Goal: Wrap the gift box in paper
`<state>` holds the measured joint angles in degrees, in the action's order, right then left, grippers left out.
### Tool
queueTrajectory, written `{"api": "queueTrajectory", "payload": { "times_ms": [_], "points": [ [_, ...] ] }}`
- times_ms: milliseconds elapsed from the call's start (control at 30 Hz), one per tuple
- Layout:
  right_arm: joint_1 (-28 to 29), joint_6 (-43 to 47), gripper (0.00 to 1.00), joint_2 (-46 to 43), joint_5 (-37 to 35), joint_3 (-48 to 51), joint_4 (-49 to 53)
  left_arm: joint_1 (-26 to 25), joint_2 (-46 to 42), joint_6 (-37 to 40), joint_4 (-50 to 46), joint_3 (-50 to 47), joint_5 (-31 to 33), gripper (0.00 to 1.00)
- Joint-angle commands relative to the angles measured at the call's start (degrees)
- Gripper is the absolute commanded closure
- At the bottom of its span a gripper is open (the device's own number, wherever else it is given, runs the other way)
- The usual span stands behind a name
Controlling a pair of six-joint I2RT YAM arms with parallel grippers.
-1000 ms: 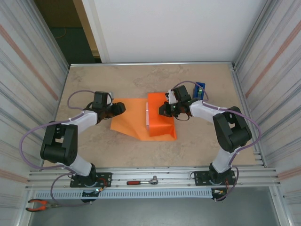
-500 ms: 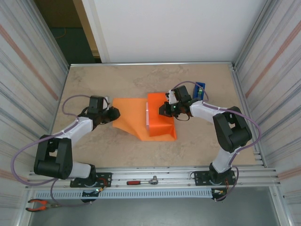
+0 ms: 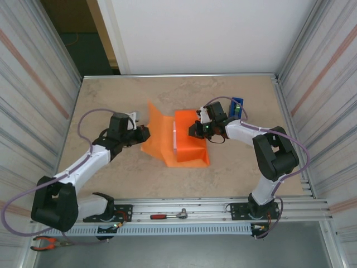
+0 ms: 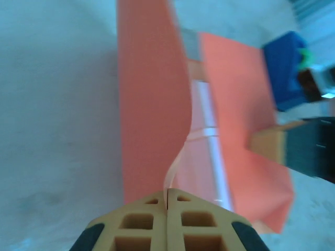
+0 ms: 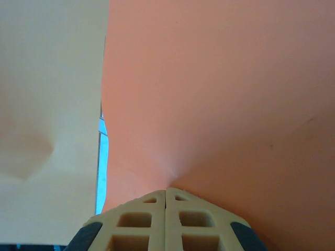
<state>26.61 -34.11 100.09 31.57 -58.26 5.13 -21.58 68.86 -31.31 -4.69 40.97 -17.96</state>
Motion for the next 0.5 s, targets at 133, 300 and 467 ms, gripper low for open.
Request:
{"api": "queueTrajectory", "payload": {
  "times_ms": [133,300,467],
  "points": [
    [-0.01,-0.60,1.00,3.34,-5.39,3.85,5.26,-12.20,5.10,-8.84,11.00,3.64,3.05,1.00],
    [-0.06,-0.87,1.00,3.44,-5.63,4.34,4.97,-18.73,14.06,-15.76,19.65,6.03,3.32,1.00],
    [0.01,-1.13,1.00,3.57,-5.59,4.48,4.94,-21.03,19.47,-21.25,26.88,6.07,6.01,1.00]
  ]
}}
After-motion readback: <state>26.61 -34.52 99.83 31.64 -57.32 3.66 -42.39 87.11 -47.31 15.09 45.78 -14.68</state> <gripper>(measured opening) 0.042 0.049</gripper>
